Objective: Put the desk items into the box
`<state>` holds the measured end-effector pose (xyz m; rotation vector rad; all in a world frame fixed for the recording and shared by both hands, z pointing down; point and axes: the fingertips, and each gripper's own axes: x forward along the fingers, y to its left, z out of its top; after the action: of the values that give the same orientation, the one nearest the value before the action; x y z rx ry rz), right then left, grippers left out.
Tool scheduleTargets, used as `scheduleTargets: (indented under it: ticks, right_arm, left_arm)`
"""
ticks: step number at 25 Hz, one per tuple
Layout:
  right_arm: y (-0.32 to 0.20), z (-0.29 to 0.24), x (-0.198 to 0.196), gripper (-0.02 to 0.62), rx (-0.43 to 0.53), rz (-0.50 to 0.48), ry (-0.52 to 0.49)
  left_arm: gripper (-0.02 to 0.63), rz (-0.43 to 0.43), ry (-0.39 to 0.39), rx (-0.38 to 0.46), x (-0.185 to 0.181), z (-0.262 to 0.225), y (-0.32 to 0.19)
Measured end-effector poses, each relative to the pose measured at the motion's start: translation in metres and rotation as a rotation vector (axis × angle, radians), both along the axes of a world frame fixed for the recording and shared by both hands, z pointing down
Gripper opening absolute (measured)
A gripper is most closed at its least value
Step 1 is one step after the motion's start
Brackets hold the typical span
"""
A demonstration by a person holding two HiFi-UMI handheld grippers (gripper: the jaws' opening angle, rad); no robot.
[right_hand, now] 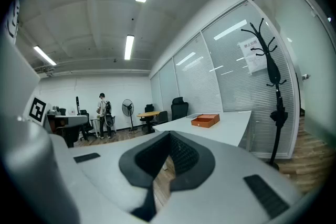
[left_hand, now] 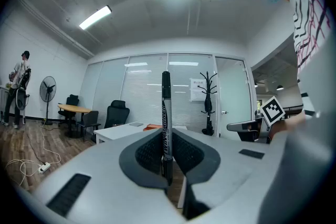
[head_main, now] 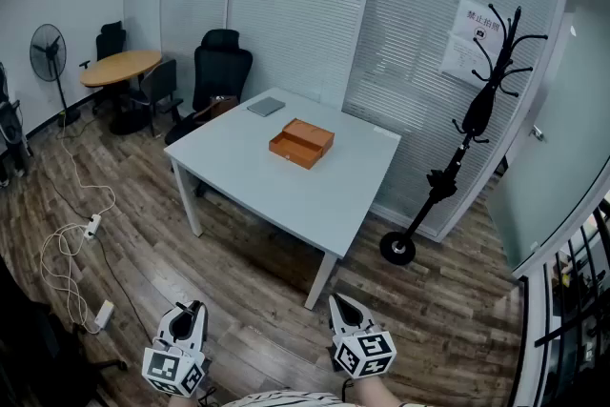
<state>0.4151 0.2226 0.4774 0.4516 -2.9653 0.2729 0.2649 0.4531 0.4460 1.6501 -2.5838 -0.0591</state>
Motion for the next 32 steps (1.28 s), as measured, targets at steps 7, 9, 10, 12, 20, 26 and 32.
scheduleTargets:
  ticks: [7,9,10,12,20,26,32]
  right_arm:
    - [-0.017,0.010,-0.001,0.026,-0.040,-0.080,-0.014]
    - [-0.021,0.016,-0.003,0.026,-0.052,-0.091,-0.009]
    - [-0.023,0.019,-0.005,0.026,-0.058,-0.091,-0.007]
    - [-0.029,0.023,-0.011,0.026,-0.072,-0.086,-0.004]
    - [-0.050,0.032,-0.065,0.026,-0.089,-0.059,-0.002]
    - [-0.064,0.028,-0.139,0.026,-0.070,-0.014,-0.007]
    - [-0.072,0.024,-0.215,0.026,-0.085,0.058,-0.011]
  left_arm:
    - [0.021,-0.023,0.013,0.000,0.007,0.009,-0.026]
    - [0.021,-0.026,0.013,-0.009,0.008,0.014,-0.029]
    - [0.021,-0.028,0.014,-0.013,0.007,0.015,-0.030]
    - [0.021,-0.031,0.020,-0.019,0.002,0.017,-0.033]
    - [0.021,-0.018,0.049,-0.005,-0.050,0.032,-0.048]
    - [0.021,0.052,0.031,-0.022,-0.136,0.027,-0.069]
    - [0.021,0.125,0.020,-0.030,-0.226,0.016,-0.085]
